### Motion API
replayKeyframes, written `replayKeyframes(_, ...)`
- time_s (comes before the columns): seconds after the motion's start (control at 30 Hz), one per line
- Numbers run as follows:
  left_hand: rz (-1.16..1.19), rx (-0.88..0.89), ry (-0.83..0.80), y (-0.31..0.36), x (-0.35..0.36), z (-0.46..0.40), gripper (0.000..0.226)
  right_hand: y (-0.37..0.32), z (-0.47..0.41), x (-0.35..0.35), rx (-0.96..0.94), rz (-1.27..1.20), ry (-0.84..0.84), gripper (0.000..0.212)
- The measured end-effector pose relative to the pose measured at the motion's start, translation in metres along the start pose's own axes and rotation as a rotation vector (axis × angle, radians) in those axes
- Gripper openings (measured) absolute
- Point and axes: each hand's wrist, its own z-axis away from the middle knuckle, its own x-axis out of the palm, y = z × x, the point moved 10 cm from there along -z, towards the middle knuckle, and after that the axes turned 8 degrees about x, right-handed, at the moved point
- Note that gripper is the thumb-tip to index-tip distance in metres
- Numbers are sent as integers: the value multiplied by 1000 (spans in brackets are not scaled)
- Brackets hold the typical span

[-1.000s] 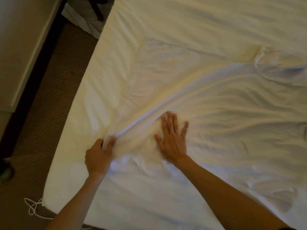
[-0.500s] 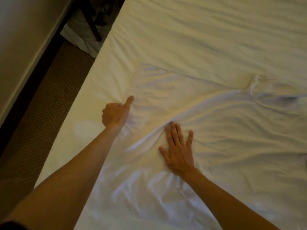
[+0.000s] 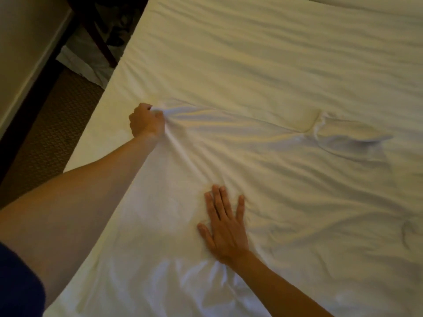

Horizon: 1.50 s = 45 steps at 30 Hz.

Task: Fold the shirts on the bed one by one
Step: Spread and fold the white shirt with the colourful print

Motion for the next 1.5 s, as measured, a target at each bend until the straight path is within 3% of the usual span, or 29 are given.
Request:
replayKeyframes(0.07,-141,224,114,33,5,29,59,1,1,-3,-23,-23,-4,73)
replayKeyframes(0.1,-132,380,92,53,18,49,62,2,1,-6,-32,-48,6,71)
replayKeyframes(0.2,-174,917,-289,103,94,133,60,25,-2,-21,36,-108,84,65)
replayKeyframes(0.27,-390,1224,-484,106,130,177,61,63,-8,-31,173,-64,109,66)
replayKeyframes(0.3,-507,1280,-520,98,139,178,61,87,-10,-36,246,-29,109,67)
replayKeyframes(0.33,-601,1221,-515,85,141,164,60,110,-11,-39,311,-4,106,68)
replayKeyframes(0.37,-662,1048,-460,69,134,138,61,133,-11,-43,362,5,97,69)
replayKeyframes(0.43,-632,528,-247,23,92,88,65,170,-8,-47,415,1,83,71)
replayKeyframes(0.47,-586,363,-163,9,77,84,68,181,-7,-49,413,6,77,71)
replayKeyframes(0.5,-546,363,-132,13,76,96,71,189,-7,-51,399,11,68,70)
replayKeyframes(0.57,-442,733,-195,60,102,149,69,198,-10,-54,370,-1,64,70)
replayKeyframes(0.63,-383,1154,-372,105,139,220,63,204,-18,-58,364,-33,55,69)
replayKeyframes(0.7,-495,1357,-490,121,172,257,61,212,-29,-66,304,-65,38,68)
replayKeyframes(0.73,-556,1298,-502,121,184,254,61,224,-32,-69,260,-45,26,67)
replayKeyframes(0.8,-552,979,-426,115,192,231,63,279,-31,-81,289,49,6,63)
replayKeyframes(0.87,-468,864,-372,121,198,240,66,371,-13,-104,620,75,60,61)
replayKeyframes(0.93,-404,1018,-417,141,214,285,66,444,20,-133,970,-31,166,62)
replayKeyframes(0.97,-394,1103,-441,150,224,309,65,461,27,-143,1009,-57,211,63)
replayKeyframes(1.03,-424,1159,-485,158,243,342,65,471,23,-159,939,-103,233,61)
replayKeyframes(1.1,-442,1106,-474,165,256,354,65,487,13,-168,956,-282,201,55)
replayKeyframes(1.2,-470,1095,-461,175,268,364,67,509,-2,-162,987,-422,-88,32)
replayKeyframes(1.23,-476,1105,-456,176,272,366,67,514,-4,-165,972,-413,-100,24)
replayKeyframes(1.33,-488,1111,-432,174,273,367,68,521,3,-188,954,-428,264,15)
replayKeyframes(1.4,-493,1122,-407,174,273,368,68,513,18,-179,988,-538,388,29)
replayKeyframes(1.5,-498,1137,-391,175,274,368,68,522,37,-155,1112,-559,201,47)
